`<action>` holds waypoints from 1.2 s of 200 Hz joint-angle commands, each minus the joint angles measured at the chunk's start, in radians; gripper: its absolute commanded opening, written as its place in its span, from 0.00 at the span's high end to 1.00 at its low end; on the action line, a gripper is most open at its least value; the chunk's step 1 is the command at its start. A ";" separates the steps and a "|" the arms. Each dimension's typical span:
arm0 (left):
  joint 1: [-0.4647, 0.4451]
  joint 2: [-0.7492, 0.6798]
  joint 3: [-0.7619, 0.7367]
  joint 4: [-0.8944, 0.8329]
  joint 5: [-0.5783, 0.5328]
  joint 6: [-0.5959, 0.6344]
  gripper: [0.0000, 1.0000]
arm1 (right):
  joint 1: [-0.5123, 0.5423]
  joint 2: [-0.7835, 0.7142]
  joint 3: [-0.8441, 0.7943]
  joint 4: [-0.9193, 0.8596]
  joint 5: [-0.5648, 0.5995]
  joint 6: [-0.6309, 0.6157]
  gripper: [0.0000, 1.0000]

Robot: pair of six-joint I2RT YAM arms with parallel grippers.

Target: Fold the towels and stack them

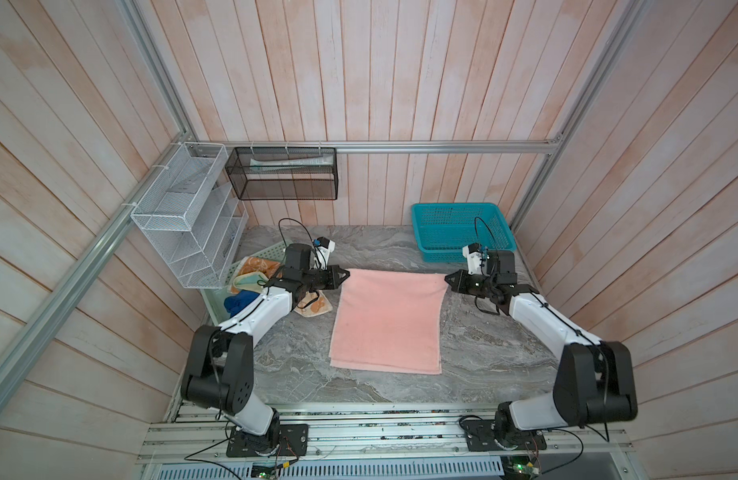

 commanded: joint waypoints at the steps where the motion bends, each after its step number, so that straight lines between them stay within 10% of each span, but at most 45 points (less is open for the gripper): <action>1: 0.016 0.080 0.098 0.134 0.078 0.015 1.00 | -0.008 0.095 0.151 0.026 -0.048 -0.097 1.00; 57: 0.024 0.079 0.011 0.219 0.078 -0.004 1.00 | -0.008 0.105 0.188 -0.068 -0.033 -0.144 1.00; 121: -0.007 -0.200 -0.409 0.260 -0.011 -0.027 0.90 | -0.007 -0.176 -0.243 -0.070 -0.091 0.004 1.00; 136: -0.020 -0.286 -0.501 0.227 -0.060 -0.054 0.63 | -0.009 -0.261 -0.343 -0.091 -0.084 0.097 0.72; 154: -0.022 -0.399 -0.589 0.168 -0.112 -0.094 0.54 | -0.009 -0.348 -0.395 -0.154 -0.088 0.158 0.56; 191: -0.021 -0.550 -0.628 0.044 -0.220 -0.155 0.53 | -0.013 -0.416 -0.397 -0.213 0.023 0.187 0.54; 240: -0.102 -0.397 -0.514 -0.048 -0.245 -0.254 0.56 | -0.011 -0.225 -0.335 -0.215 0.029 0.132 0.54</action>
